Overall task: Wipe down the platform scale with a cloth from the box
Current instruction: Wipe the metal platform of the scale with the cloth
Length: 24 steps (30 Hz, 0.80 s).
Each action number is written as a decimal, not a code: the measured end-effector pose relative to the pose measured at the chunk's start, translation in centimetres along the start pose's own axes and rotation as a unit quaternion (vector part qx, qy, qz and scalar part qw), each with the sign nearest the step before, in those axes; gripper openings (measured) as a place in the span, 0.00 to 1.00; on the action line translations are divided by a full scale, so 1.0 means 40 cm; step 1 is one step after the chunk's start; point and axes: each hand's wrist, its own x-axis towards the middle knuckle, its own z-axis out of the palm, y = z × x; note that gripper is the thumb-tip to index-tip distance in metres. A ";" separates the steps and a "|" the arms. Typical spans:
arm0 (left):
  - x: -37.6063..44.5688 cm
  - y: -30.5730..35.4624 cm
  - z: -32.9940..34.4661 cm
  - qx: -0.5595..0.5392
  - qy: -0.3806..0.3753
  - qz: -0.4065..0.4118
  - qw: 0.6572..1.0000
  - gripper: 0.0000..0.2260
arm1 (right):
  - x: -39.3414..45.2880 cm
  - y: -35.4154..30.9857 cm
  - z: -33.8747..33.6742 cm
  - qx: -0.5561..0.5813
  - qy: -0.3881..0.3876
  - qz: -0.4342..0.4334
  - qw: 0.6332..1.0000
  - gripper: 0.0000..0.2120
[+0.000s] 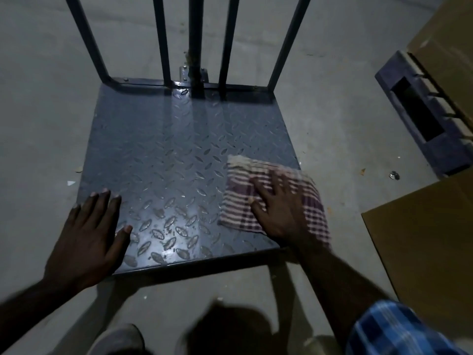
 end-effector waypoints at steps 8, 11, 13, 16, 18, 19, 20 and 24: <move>-0.001 0.000 0.007 -0.003 0.009 -0.010 1.000 0.32 | 0.135 -0.033 0.009 -0.017 0.005 0.152 0.988 0.30; -0.002 -0.002 0.008 0.001 0.006 -0.012 1.000 0.32 | 0.153 -0.110 0.010 -0.017 0.000 0.007 1.000 0.29; -0.002 -0.004 0.007 0.000 0.000 -0.010 1.000 0.32 | 0.139 -0.139 0.014 -0.028 -0.009 -0.083 0.996 0.28; -0.003 -0.007 0.006 -0.005 0.004 -0.009 1.000 0.32 | 0.131 -0.098 0.023 -0.031 0.014 -0.031 0.999 0.28; -0.003 -0.006 0.008 -0.011 0.004 -0.016 1.000 0.32 | 0.145 -0.059 0.031 -0.015 0.046 0.100 0.994 0.30; -0.002 -0.006 0.009 -0.013 0.007 -0.018 1.000 0.32 | 0.156 -0.051 0.031 -0.015 0.057 0.151 0.987 0.31; -0.002 -0.008 0.010 -0.014 0.009 -0.017 1.000 0.32 | 0.170 -0.054 0.031 -0.021 0.058 0.183 0.981 0.32; -0.007 -0.015 0.016 -0.026 0.009 -0.018 0.999 0.32 | 0.184 -0.148 0.012 -0.024 0.032 0.127 0.991 0.33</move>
